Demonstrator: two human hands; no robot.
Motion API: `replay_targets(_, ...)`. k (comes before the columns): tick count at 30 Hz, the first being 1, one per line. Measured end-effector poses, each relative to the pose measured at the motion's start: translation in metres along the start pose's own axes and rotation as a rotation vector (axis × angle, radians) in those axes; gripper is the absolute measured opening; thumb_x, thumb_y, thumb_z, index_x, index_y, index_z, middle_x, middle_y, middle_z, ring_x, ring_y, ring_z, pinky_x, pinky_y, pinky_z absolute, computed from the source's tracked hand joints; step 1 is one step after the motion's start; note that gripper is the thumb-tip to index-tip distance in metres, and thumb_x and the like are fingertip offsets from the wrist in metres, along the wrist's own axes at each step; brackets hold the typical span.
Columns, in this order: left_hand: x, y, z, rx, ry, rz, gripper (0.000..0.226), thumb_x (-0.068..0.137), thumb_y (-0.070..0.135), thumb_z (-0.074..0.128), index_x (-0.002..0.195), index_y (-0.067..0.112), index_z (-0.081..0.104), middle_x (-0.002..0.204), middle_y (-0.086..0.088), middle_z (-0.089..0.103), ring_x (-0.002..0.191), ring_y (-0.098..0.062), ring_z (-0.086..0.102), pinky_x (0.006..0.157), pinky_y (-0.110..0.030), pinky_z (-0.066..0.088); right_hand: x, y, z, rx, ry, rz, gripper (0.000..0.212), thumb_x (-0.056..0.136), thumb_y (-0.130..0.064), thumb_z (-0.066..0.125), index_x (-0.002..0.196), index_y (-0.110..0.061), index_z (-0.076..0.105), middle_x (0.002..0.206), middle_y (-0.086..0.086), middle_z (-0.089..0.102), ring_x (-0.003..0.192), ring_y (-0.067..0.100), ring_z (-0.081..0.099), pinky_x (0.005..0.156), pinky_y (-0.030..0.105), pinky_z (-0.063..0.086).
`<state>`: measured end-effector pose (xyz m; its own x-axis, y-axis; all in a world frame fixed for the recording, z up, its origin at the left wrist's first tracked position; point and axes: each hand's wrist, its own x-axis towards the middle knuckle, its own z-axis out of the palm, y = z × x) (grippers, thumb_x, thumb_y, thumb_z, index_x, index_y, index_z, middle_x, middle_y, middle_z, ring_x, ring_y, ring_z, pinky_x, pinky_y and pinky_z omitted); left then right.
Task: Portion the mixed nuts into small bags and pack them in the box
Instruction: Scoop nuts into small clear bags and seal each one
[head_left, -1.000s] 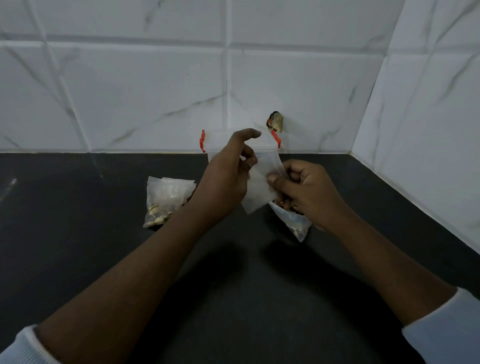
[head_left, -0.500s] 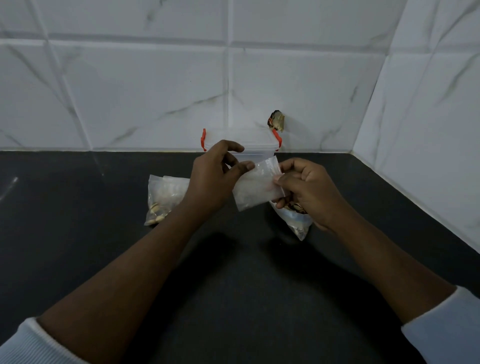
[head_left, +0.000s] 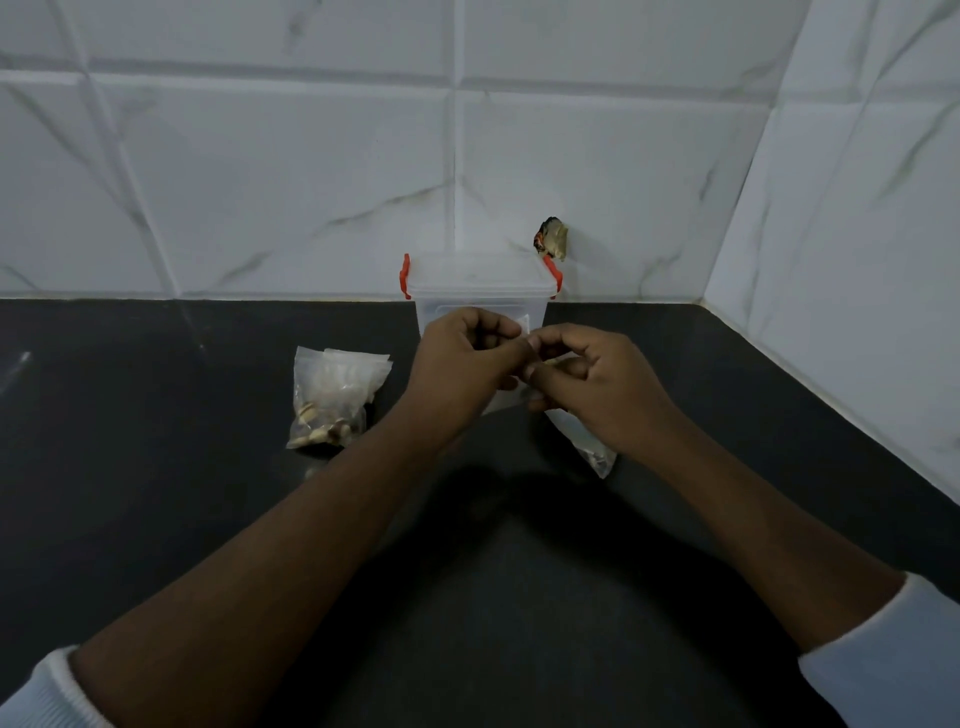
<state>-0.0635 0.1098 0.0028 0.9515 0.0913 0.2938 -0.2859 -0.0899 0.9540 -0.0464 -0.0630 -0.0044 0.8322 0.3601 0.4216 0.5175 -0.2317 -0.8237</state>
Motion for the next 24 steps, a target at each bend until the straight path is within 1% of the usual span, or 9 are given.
replay_targets(4,-0.0011,0.0049,0.0013,-0.244,-0.026,-0.133,0.022,0.090,0.003,0.074,0.108,-0.007,0.067,0.097,-0.021,0.074,0.082,-0.024,0.076,0.070,-0.029,0.062,0.0001,0.0013,-0.0043,0.005,0.030,0.009,0.020,0.099,-0.011,0.066,0.118,-0.011,0.074,0.096,0.006,0.079,0.087,0.022,0.078,0.081,0.037,0.064)
replay_targets(7,0.0004,0.0048,0.0006,-0.303,-0.037,-0.168,0.015,0.090,0.001,0.072,0.104,-0.004,0.070,0.096,-0.019,0.076,0.086,-0.025,0.077,0.072,-0.030,0.062,0.0015,0.0012,-0.0053,-0.035,0.094,-0.022,0.020,0.100,-0.012,0.066,0.116,-0.012,0.077,0.099,0.003,0.079,0.091,0.020,0.077,0.086,0.042,0.063)
replay_targets(9,0.0011,0.0031,-0.0002,-0.303,-0.049,-0.174,0.013,0.089,0.000,0.072,0.102,-0.002,0.070,0.093,-0.016,0.077,0.088,-0.027,0.077,0.075,-0.032,0.063,0.0015,0.0025,-0.0052,-0.031,0.116,-0.016,0.019,0.099,-0.012,0.067,0.114,-0.014,0.078,0.096,0.006,0.079,0.090,0.028,0.076,0.086,0.053,0.061)
replay_targets(12,0.0011,0.0019,-0.0001,-0.284,-0.044,-0.181,0.011,0.089,-0.001,0.073,0.100,-0.001,0.071,0.090,-0.015,0.077,0.087,-0.028,0.077,0.075,-0.033,0.063,0.0006,0.0048,-0.0049,-0.023,0.103,-0.010,0.018,0.099,-0.013,0.068,0.111,-0.020,0.079,0.090,0.020,0.077,0.085,0.052,0.070,0.074,0.066,0.057)
replay_targets(14,0.0003,0.0023,-0.0001,-0.271,-0.046,-0.177,0.010,0.089,-0.001,0.073,0.098,-0.001,0.071,0.088,-0.013,0.078,0.084,-0.026,0.077,0.072,-0.031,0.063,0.0005,0.0047,-0.0051,-0.048,0.096,-0.017,0.019,0.098,-0.012,0.068,0.113,-0.017,0.079,0.091,0.017,0.078,0.085,0.045,0.073,0.077,0.062,0.059)
replay_targets(16,-0.0006,0.0034,-0.0003,-0.227,-0.044,-0.173,0.009,0.089,0.000,0.074,0.097,0.001,0.072,0.087,-0.012,0.078,0.081,-0.023,0.077,0.069,-0.029,0.062,0.0003,0.0032,-0.0052,-0.057,0.099,-0.016,0.019,0.098,-0.008,0.068,0.114,-0.012,0.078,0.093,0.008,0.080,0.086,0.026,0.078,0.081,0.046,0.064)
replay_targets(18,-0.0004,0.0038,-0.0008,-0.207,-0.048,-0.172,0.009,0.088,0.001,0.074,0.097,0.001,0.072,0.087,-0.012,0.077,0.079,-0.022,0.077,0.068,-0.029,0.062,0.0001,0.0020,-0.0053,-0.038,0.094,-0.013,0.018,0.098,-0.005,0.066,0.112,-0.009,0.078,0.093,0.006,0.080,0.084,0.020,0.078,0.079,0.036,0.065)
replay_targets(20,0.0003,0.0033,-0.0016,-0.216,-0.071,-0.179,0.009,0.088,0.001,0.074,0.097,0.002,0.072,0.087,-0.012,0.077,0.080,-0.023,0.076,0.071,-0.031,0.063,0.0003,0.0020,-0.0049,-0.028,0.113,-0.004,0.018,0.098,-0.003,0.065,0.111,-0.008,0.078,0.092,0.008,0.079,0.082,0.023,0.078,0.075,0.038,0.065)
replay_targets(24,0.0018,0.0020,-0.0021,-0.211,-0.086,-0.197,0.010,0.090,-0.006,0.069,0.096,0.002,0.070,0.082,-0.012,0.075,0.073,-0.022,0.074,0.071,-0.031,0.063,0.0018,0.0036,-0.0044,-0.047,0.140,0.010,0.023,0.098,-0.003,0.062,0.115,-0.012,0.074,0.086,0.013,0.077,0.077,0.034,0.076,0.071,0.053,0.064)
